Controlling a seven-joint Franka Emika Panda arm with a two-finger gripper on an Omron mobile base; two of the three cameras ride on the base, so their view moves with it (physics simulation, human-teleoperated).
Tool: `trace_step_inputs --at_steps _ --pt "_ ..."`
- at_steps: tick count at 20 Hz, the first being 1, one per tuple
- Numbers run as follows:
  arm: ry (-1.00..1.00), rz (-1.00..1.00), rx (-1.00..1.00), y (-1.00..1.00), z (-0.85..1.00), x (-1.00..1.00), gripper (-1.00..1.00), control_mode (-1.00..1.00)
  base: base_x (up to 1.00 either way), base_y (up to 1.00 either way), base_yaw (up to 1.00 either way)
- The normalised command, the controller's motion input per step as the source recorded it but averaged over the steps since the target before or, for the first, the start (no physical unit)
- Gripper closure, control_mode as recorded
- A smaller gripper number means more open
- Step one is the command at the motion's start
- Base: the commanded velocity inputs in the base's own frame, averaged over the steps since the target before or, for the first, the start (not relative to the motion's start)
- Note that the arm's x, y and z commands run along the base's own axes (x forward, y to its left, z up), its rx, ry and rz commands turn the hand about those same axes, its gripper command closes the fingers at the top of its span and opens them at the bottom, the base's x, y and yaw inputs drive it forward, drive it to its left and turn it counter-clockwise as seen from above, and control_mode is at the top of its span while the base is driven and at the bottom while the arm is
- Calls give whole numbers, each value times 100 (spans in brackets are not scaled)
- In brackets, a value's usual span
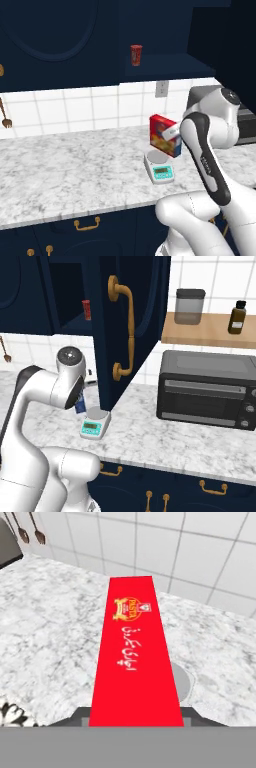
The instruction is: Pick the boxed food and place it on the digital scale for weighing, and close the cabinet.
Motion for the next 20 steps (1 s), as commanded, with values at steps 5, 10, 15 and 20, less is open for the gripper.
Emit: trace_step_inputs --at_steps 5,10,15,20 --pt "2 6 0 -3 -42 38 100 -100 0 0 0" --pt "0 0 0 -14 -25 31 100 -100 0 0 0" --pt "2 0 0 -8 -31 31 100 -100 0 0 0" --pt "1 0 0 -18 -30 24 100 -100 0 0 0"
